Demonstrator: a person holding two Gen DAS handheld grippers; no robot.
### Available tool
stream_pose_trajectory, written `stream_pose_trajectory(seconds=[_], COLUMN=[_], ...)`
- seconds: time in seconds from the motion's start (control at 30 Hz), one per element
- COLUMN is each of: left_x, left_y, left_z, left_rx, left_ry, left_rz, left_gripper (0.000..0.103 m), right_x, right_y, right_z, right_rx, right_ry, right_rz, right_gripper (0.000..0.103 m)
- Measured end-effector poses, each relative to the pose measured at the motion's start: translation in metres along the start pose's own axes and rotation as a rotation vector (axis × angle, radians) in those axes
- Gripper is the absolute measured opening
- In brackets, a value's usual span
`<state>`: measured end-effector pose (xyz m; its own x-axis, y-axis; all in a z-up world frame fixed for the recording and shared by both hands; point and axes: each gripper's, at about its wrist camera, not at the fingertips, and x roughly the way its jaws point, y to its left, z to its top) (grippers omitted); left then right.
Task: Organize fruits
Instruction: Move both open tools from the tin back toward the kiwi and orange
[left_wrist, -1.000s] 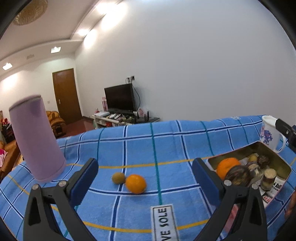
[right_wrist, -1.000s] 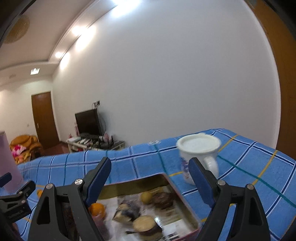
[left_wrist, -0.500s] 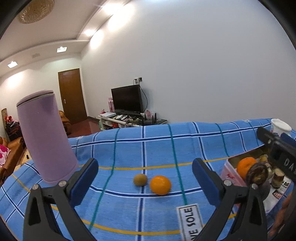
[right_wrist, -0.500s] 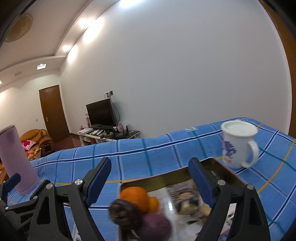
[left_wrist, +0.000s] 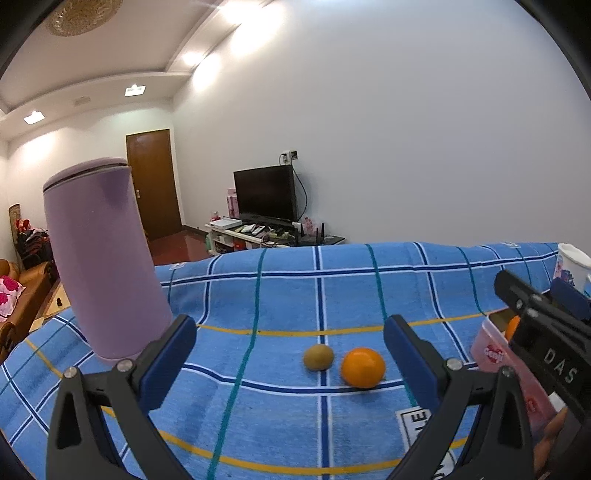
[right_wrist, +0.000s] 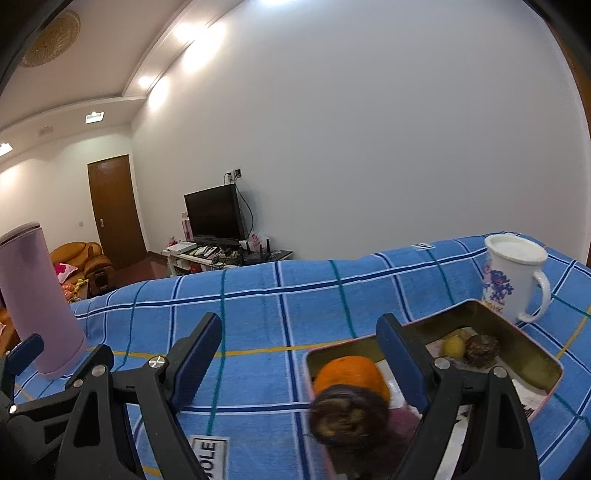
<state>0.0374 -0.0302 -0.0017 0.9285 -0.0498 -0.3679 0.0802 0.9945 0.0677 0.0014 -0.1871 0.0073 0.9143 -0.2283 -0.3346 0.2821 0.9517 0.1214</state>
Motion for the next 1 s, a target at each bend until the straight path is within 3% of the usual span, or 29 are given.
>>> stream_pose_trajectory(seconds=[0.17, 0.5, 0.67, 0.8, 1.0], left_x=[0.007, 0.034, 0.049, 0.058, 0.06], left_y=[0.013, 0.049, 0.076, 0.093, 0.096], left_z=[0.0, 0.002, 0.002, 0.0, -0.003], left_rx=[-0.023, -0.025, -0.018, -0.052, -0.046], left_ry=[0.029, 0.129, 0.178, 0.221, 0.239], left_rz=[0.01, 0.144, 0.271, 0.3, 0.31], left_gripper=[0.103, 0.103, 0.103, 0.103, 0.103], right_x=[0.007, 0.024, 0.039, 0.044, 0.069], right_y=[0.018, 0.041, 0.056, 0.073, 0.099], right_z=[-0.001, -0.002, -0.004, -0.007, -0.015], right_rx=[-0.009, -0.013, -0.067, -0.13, -0.196], right_ry=[0.019, 0.074, 0.15, 0.177, 0.305], right_rz=[0.025, 0.068, 0.061, 0.119, 0.172], right_gripper=[0.086, 0.086, 0.086, 0.086, 0.086])
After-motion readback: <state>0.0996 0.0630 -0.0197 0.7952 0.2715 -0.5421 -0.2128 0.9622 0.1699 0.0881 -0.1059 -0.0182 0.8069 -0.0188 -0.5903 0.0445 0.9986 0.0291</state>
